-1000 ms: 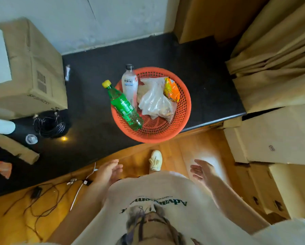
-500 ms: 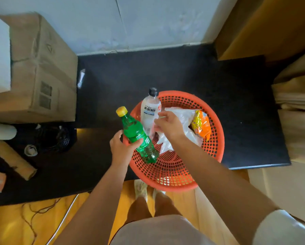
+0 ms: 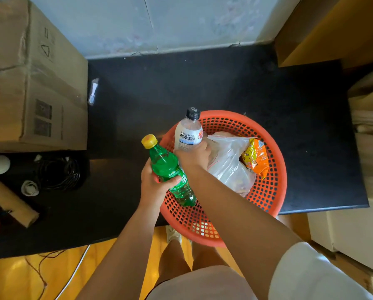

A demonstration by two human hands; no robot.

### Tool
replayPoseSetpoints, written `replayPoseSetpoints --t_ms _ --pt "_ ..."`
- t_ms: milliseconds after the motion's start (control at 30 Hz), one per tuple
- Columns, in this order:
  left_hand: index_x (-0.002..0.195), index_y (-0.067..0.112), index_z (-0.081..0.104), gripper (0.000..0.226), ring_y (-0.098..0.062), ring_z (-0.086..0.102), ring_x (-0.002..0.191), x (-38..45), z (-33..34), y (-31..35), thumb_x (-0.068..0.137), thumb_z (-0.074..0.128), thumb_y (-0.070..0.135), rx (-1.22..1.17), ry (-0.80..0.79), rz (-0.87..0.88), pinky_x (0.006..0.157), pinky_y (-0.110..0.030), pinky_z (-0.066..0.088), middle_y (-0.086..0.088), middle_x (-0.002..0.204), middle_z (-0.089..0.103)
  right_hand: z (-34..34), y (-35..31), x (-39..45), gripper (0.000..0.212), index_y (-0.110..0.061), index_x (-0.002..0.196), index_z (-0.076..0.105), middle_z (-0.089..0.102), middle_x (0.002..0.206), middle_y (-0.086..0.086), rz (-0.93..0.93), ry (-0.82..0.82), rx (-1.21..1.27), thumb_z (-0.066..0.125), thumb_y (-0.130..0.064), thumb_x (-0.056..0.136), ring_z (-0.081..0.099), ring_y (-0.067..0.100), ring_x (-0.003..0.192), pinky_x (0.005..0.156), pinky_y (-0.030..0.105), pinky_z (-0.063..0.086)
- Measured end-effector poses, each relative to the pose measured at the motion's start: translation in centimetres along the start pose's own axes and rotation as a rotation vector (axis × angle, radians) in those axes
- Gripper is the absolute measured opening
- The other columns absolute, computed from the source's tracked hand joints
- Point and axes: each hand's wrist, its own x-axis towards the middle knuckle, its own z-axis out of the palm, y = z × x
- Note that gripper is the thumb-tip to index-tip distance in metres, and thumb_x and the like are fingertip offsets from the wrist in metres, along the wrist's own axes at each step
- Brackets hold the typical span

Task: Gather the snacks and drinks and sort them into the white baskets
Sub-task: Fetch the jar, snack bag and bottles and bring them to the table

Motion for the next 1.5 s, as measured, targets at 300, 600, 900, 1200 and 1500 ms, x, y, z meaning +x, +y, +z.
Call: replayPoseSetpoints --t_ms 300,600,900,1200,1500 --pt "0.124 0.007 0.052 0.071 -0.032 0.040 0.129 -1.6 0.6 0.9 0.062 0.084 0.024 0.462 0.257 -0.087 0.104 -0.049 0.037 -0.015 0.138 0.045 0.2 0.3 0.4 0.073 -0.010 0.122 0.044 0.042 0.132 0.010 0.014 0.025 0.130 0.084 -0.024 0.061 0.042 0.027 0.123 0.106 0.040 0.037" --pt "0.118 0.010 0.054 0.069 -0.034 0.047 0.121 -5.3 1.8 -0.9 0.058 0.080 0.031 0.289 0.406 0.003 0.102 -0.051 0.039 -0.011 0.124 0.054 -2.7 1.7 -2.1 0.049 -0.025 0.091 0.050 0.065 0.090 0.000 -0.310 -0.140 0.400 0.077 0.005 0.063 0.063 0.009 0.083 0.080 0.030 0.054" --pt "0.117 0.027 0.047 0.063 -0.010 0.059 0.107 -7.2 1.6 1.4 0.064 0.077 0.009 0.029 0.206 0.156 0.092 -0.029 0.047 0.005 0.112 0.060 -9.6 2.2 -6.1 0.055 0.006 0.124 0.046 0.064 0.113 0.019 -0.471 -0.309 0.714 0.066 -0.009 0.075 0.064 0.023 0.104 0.083 0.027 0.052" --pt "0.116 0.036 0.051 0.050 -0.014 0.061 0.106 -8.8 -2.7 7.9 0.071 0.068 0.021 -0.434 -0.078 0.327 0.092 -0.043 0.049 0.012 0.108 0.066 -16.3 4.2 -11.9 0.086 -0.003 0.130 0.041 0.056 0.120 0.017 -0.414 -0.317 1.233 0.076 -0.048 0.066 0.058 0.028 0.109 0.090 0.038 0.050" --pt "0.083 0.026 0.078 0.041 -0.011 0.072 0.078 -12.9 -3.0 10.5 0.070 0.053 0.055 -0.461 -0.441 -0.122 0.071 -0.032 0.054 0.005 0.084 0.076 -16.1 10.2 -21.5 0.092 0.005 0.131 0.039 0.058 0.104 0.025 -0.272 -0.011 1.281 0.078 -0.033 0.057 0.059 0.032 0.087 0.076 0.041 0.051"
